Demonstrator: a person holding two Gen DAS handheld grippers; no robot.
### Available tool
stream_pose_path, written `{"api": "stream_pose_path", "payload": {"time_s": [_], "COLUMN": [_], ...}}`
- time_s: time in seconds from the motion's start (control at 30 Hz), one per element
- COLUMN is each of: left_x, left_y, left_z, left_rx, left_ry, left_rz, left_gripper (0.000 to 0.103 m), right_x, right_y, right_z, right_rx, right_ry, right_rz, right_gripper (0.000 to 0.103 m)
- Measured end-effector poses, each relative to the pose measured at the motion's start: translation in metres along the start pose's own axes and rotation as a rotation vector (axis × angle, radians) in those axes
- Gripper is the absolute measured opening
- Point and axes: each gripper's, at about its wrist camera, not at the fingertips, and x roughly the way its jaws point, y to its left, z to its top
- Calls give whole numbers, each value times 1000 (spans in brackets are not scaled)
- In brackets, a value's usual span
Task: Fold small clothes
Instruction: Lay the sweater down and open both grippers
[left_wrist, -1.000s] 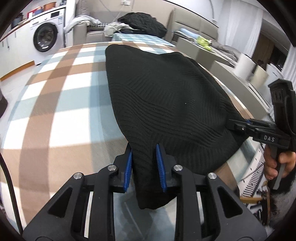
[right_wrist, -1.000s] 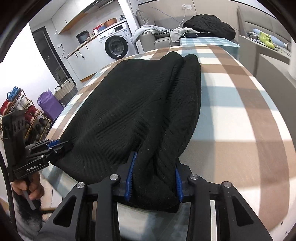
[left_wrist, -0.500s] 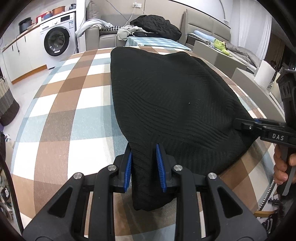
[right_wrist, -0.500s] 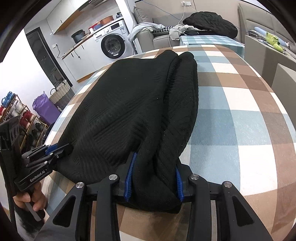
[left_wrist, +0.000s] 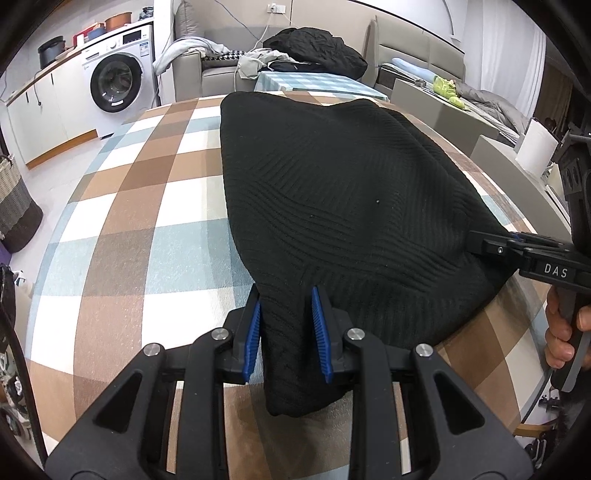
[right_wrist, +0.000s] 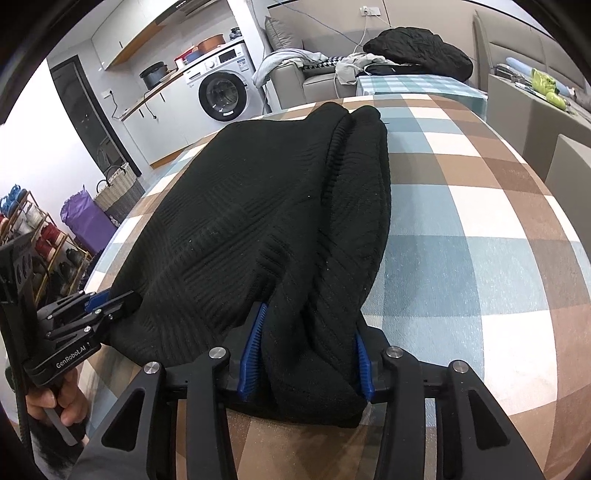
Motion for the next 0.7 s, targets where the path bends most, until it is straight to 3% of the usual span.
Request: {"api": "stream_pose_path", "payload": {"time_s": [0.1,0.23,0.27,0.33,0.43,0.5,0.7], "left_x": [-5,-18,-24,-36,-57,-68,-89], "left_y": [-1,-2,-2,-4,-6,-9,-16], "left_z": [-4,-11,-13,-19,-29,-35,-51], "left_rx": [7,9,5,1,-19,-24,-19], "left_ry": [-4,-33,-50,-89,-173,-215,-289], "left_rz": [14,29,30,30,38,49,61], "left_gripper": [28,59,62,78,97,102,102], "right_x": [-1,-18,-22,-36,-51,-66,-89], "right_y": [-2,-1,0,5,10,12,26], "right_z": [-1,-7,-7,-12,-19,-26,-50], "right_rx": [-2,-5,-14,-46,-75,-87,-153], "right_ry": [3,-51,-64,-94,-130,-191,-297], "right_rz": [-2,5,4,6,43,44,102], "right_gripper": [67,90,93,102,103,103,103]}}
